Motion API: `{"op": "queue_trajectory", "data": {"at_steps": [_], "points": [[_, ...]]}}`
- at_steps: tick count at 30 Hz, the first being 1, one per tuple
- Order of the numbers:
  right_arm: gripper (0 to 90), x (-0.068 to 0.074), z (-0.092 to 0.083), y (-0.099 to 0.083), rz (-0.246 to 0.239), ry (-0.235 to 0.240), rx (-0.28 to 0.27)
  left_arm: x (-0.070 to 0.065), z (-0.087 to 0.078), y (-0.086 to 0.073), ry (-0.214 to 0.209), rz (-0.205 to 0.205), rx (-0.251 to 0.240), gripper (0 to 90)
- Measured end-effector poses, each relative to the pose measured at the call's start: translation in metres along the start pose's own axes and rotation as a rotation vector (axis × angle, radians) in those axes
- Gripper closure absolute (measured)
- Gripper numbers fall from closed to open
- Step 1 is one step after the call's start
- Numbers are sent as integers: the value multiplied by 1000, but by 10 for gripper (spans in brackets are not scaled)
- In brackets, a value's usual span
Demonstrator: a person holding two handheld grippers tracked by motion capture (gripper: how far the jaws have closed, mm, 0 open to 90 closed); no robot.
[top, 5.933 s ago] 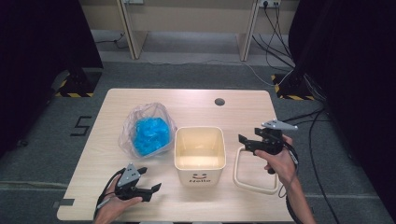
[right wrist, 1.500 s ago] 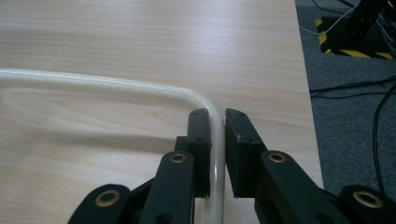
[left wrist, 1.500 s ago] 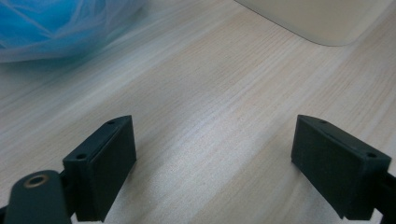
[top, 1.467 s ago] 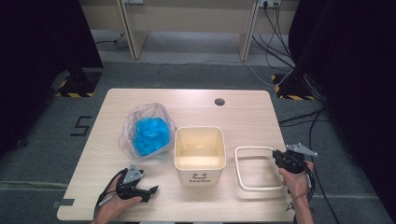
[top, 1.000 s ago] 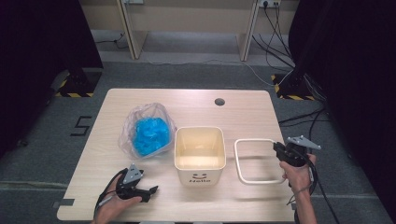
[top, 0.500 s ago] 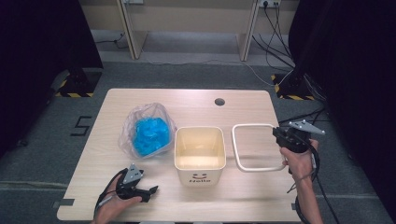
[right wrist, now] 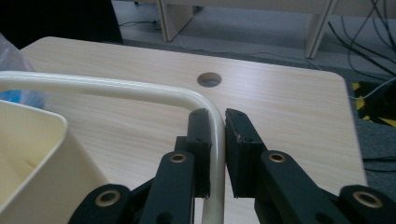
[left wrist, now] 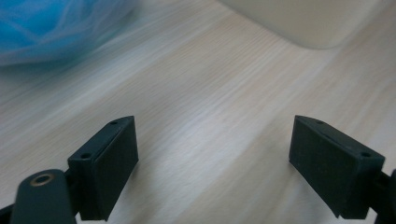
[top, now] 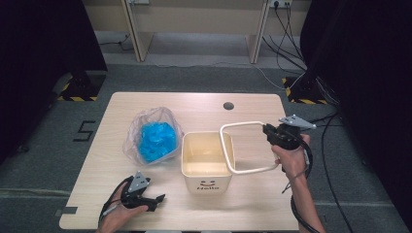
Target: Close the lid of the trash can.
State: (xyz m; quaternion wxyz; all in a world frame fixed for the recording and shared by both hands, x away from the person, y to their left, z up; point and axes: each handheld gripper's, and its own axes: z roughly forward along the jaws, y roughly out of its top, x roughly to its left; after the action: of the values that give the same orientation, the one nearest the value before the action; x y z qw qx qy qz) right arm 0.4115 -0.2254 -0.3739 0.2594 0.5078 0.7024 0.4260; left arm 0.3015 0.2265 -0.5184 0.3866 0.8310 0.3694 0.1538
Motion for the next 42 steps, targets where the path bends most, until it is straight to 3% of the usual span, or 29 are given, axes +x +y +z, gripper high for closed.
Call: {"op": "queue_trajectory", "data": {"at_steps": [3, 11, 17, 29, 36, 42], "points": [[809, 12, 7, 2, -9, 21, 6, -9, -5, 9, 5, 10, -58, 148], [808, 46, 21, 11, -39, 79, 28, -42, -26, 44, -2, 37, -295, 147], [808, 73, 29, 17, -47, 109, 43, -60, -32, 62, 18, 59, -384, 147], [807, 100, 41, 20, -65, 117, 75, -76, -34, 79, 33, 80, -461, 146], [807, 107, 48, 22, -72, 119, 89, -84, -28, 86, 48, 103, -467, 146], [806, 109, 47, 21, -81, 116, 92, -83, -24, 89, 63, 102, -461, 147]]}}
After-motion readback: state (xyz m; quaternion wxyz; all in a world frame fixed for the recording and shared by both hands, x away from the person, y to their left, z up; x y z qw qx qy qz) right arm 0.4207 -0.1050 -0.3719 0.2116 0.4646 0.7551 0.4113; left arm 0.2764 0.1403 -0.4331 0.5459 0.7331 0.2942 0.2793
